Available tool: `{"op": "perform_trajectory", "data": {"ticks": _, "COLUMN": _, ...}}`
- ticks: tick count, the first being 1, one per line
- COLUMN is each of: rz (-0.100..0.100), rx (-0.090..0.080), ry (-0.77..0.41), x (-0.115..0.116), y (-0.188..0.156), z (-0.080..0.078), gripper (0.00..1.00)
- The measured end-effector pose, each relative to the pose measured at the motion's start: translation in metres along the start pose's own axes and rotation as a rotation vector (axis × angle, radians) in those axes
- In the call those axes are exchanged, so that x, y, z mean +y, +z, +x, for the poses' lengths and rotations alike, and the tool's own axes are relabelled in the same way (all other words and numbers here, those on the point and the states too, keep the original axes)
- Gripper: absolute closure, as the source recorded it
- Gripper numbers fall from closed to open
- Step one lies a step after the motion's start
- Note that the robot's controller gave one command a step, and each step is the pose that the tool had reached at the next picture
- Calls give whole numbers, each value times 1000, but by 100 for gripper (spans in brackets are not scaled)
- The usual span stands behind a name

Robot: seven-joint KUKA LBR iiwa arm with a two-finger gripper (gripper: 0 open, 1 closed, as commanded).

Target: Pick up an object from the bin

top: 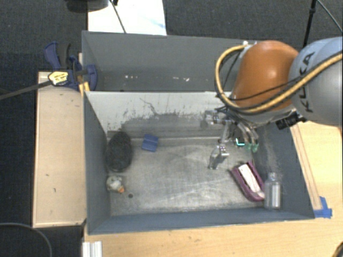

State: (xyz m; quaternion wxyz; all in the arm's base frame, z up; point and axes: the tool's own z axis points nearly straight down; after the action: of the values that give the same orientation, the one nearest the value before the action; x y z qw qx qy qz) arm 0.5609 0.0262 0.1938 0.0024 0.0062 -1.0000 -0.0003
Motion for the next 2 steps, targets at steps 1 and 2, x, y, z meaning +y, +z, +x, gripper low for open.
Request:
{"op": "perform_trajectory", "data": {"ticks": 1, "rz": -5, "rx": -12, "ry": 92, "x": 78, "y": -16, "z": -34, "gripper": 0}}
{"op": "perform_trajectory", "data": {"ticks": 2, "rz": -1, "rx": -4, "ry": 361, "x": 93, "y": 12, "z": -30, "gripper": 0}}
